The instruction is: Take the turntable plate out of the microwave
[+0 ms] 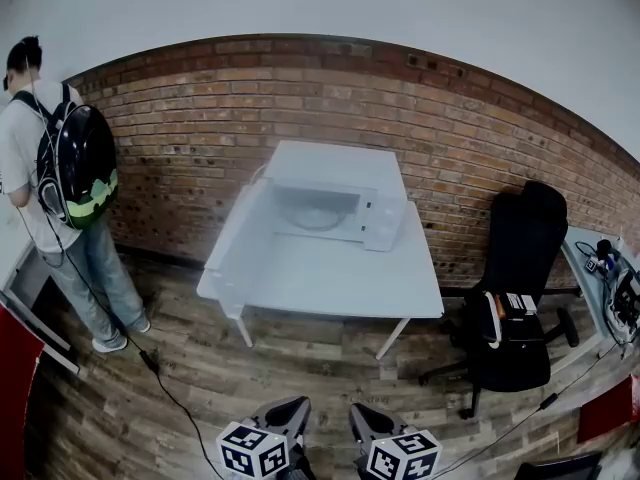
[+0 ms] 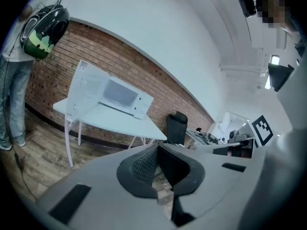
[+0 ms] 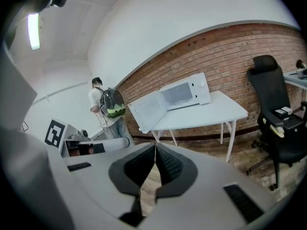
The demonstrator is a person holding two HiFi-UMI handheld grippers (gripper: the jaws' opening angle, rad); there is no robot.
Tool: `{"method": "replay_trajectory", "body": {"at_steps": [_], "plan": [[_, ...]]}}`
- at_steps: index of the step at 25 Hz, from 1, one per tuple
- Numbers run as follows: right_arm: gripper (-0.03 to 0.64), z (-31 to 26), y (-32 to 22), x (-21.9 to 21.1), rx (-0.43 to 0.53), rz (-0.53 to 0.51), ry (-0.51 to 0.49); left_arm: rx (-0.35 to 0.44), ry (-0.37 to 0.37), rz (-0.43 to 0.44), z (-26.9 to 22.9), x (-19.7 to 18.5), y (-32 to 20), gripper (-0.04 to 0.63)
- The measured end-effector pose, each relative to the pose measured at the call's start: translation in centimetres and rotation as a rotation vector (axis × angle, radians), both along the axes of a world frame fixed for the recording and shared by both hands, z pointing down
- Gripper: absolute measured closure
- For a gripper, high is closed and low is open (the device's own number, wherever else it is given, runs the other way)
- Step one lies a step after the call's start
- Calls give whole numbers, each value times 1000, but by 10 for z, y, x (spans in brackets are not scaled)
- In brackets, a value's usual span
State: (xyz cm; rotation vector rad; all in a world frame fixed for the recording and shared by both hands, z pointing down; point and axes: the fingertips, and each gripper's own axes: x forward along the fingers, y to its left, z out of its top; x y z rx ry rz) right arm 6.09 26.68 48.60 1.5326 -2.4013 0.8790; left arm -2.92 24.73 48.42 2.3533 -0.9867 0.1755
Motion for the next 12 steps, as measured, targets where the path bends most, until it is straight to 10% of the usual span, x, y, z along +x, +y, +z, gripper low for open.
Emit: {"method": "replay_trajectory", "body": {"at_steps": [12], "plan": [[598, -8, -133, -36, -18, 4, 2, 22, 1, 42, -11, -19, -135, 586]]}}
